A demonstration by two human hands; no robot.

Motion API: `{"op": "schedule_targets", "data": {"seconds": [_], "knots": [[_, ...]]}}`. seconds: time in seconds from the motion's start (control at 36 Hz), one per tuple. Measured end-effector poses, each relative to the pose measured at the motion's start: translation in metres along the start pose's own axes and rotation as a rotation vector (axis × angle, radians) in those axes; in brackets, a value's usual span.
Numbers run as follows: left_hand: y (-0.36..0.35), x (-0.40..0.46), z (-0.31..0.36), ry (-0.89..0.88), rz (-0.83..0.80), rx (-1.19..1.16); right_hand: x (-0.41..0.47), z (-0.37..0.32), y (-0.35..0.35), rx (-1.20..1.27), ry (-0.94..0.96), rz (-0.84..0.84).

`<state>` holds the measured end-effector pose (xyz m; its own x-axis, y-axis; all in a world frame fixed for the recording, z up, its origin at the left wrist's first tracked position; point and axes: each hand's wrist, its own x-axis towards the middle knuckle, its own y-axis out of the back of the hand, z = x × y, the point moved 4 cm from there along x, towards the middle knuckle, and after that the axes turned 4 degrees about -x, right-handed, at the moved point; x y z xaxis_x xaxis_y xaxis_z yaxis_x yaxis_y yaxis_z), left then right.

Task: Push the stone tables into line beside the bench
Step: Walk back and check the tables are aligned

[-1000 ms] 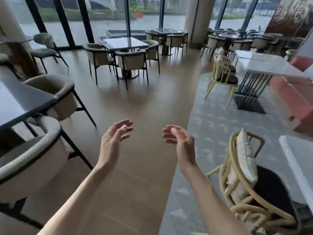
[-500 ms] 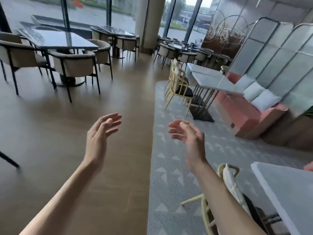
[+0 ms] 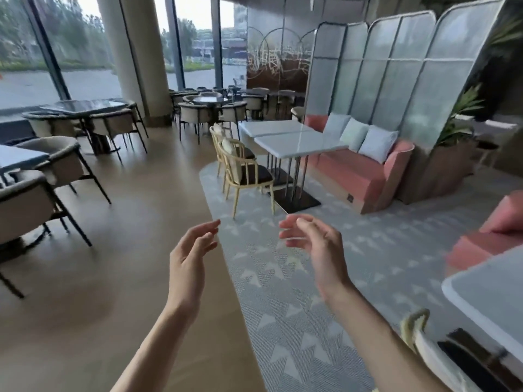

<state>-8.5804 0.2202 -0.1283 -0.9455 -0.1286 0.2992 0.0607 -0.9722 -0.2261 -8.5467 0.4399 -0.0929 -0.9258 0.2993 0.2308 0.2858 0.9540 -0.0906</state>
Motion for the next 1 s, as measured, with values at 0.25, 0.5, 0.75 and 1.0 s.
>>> {"op": "schedule_targets", "data": {"seconds": [0.25, 0.5, 0.75, 1.0], "knots": [[-0.045, 0.202, -0.058, -0.006, 0.035, 0.000, 0.216, 0.044, -0.032, 0.044, -0.027, -0.015], [-0.099, 0.396, -0.118, -0.011, 0.050, 0.003, 0.417, 0.081, -0.038, 0.023, 0.026, -0.029], [-0.213, 0.634, -0.231, 0.023, -0.036, -0.074, 0.661, 0.156, -0.014, -0.096, 0.041, 0.053], [-0.348, 0.811, -0.291, 0.079, -0.119, -0.048, 0.849, 0.156, 0.030, -0.063, 0.045, 0.167]]}}
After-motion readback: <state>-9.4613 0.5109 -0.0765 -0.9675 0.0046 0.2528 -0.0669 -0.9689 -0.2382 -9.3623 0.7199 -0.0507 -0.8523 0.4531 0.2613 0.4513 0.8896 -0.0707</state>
